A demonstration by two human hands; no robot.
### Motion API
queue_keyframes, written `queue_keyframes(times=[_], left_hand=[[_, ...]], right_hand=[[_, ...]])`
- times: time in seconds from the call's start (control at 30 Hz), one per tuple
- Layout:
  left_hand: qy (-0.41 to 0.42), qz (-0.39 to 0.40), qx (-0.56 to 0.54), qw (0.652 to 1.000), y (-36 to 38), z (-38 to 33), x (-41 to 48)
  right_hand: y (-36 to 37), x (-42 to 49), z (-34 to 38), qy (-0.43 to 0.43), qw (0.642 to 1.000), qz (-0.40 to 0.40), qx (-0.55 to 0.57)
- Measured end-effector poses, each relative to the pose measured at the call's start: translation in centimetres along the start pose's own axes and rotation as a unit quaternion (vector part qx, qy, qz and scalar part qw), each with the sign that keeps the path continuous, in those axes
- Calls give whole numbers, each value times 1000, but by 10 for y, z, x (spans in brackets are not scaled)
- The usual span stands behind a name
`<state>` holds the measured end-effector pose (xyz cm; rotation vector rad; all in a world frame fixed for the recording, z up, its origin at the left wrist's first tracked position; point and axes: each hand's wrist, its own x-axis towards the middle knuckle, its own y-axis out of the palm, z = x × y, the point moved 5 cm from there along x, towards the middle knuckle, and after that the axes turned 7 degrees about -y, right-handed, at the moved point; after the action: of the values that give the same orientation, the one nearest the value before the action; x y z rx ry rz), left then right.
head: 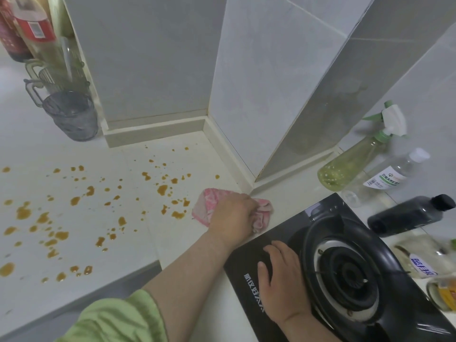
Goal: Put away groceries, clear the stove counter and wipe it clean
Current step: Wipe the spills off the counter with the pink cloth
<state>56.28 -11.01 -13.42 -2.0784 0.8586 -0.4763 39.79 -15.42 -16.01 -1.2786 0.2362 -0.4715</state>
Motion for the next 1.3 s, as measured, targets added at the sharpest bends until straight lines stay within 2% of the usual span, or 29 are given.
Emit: queue_keyframes(times=[0.13,0.27,0.33,0.4,0.8,0.97,1.1,1.3], left_hand=[[-38,-45,53,997,-2,-1,8],[-2,21,102,995,-1,-10,10],[22,79,42,996,2,-5,8],[35,99,-21,994,3,2,7],[1,46,30,999,0,9,3],[-26,-23,27,999,-20,41,-24],[-5,-60,30,998,-23,46,-34],[-59,-77,26,995,-25,48,-12]], right_hand=[[0,0,1,-1,1000,2,2],[-1,0,2,1,1000,3,-3],[-3,0,2,-1,1000,9,9],[-3,1,3,-6,1000,9,18],[-3,1,4,-13,1000,1,14],[-5,1,3,-17,1000,-12,15],[-3,1,3,-19,1000,-7,16],[2,1,-1,-22,1000,-18,10]])
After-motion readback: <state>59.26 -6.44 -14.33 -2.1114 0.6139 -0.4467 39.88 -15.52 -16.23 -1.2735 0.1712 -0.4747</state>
